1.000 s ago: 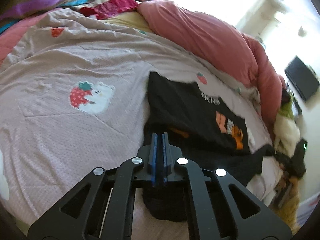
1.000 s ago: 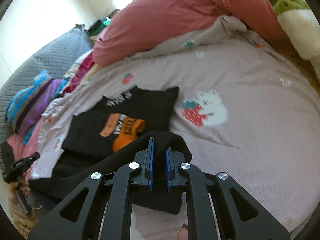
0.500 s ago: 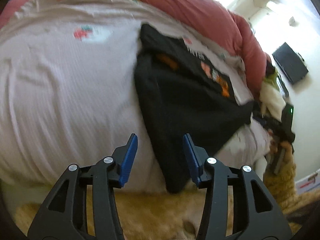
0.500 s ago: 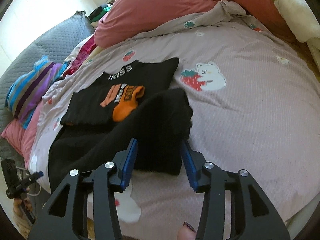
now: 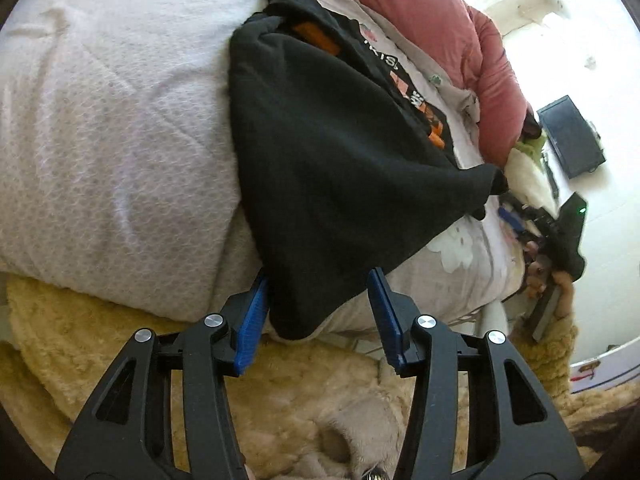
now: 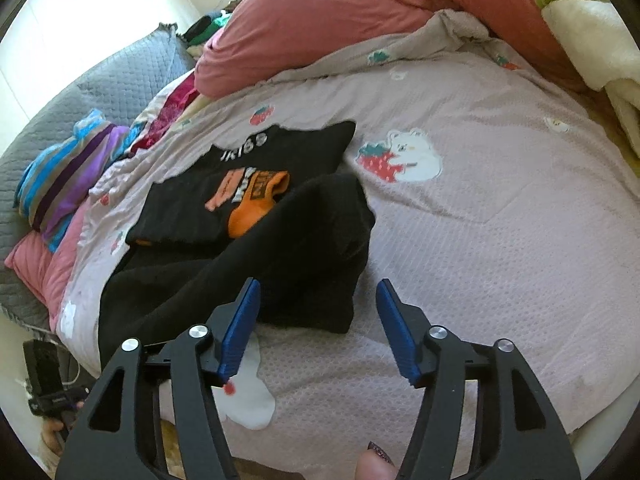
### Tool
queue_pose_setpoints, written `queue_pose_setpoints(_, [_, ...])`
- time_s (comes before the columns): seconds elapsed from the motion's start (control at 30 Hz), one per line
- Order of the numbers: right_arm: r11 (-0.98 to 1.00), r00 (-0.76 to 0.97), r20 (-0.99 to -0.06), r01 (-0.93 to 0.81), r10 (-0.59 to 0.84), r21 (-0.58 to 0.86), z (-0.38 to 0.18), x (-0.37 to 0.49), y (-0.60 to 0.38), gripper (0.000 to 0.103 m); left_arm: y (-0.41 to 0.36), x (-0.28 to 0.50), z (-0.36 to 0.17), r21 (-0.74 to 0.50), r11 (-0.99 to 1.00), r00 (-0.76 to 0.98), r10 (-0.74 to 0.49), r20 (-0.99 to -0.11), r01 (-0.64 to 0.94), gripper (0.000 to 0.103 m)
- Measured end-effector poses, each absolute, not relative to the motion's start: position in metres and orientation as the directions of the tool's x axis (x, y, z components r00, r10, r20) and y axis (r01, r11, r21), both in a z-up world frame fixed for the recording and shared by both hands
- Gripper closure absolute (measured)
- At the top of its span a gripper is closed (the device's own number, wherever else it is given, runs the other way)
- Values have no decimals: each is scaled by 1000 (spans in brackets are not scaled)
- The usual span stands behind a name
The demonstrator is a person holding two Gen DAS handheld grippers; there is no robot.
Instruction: Fold small clothes
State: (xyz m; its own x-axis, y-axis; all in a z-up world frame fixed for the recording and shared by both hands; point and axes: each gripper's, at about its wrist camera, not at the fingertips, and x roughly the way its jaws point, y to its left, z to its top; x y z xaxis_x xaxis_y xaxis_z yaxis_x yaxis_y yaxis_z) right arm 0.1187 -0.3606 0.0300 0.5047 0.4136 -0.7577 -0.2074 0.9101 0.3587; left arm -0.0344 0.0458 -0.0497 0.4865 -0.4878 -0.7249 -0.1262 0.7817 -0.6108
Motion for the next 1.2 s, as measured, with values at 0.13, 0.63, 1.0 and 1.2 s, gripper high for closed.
queue_pose_setpoints(0.13, [901, 521, -737, -203, 431, 384, 35, 129, -365, 41, 44, -29, -48, -589, 796, 481, -466, -743, -140, 96])
queue_pose_setpoints(0.63, [865, 510, -703, -212, 496, 456, 47, 166, -364, 94, 85, -3, 13, -649, 753, 608, -465, -643, -110, 100])
queue_pose_setpoints(1.0, [803, 604, -565, -238, 563, 546, 94, 195, -369, 94, 137, 66, 69, -663, 739, 714, -400, -575, -120, 100])
queue_pose_setpoints(1.2, [810, 626, -547, -261, 556, 524, 104, 216, -355, 94, 156, 112, 92, -638, 759, 728, -361, -583, -134, 100])
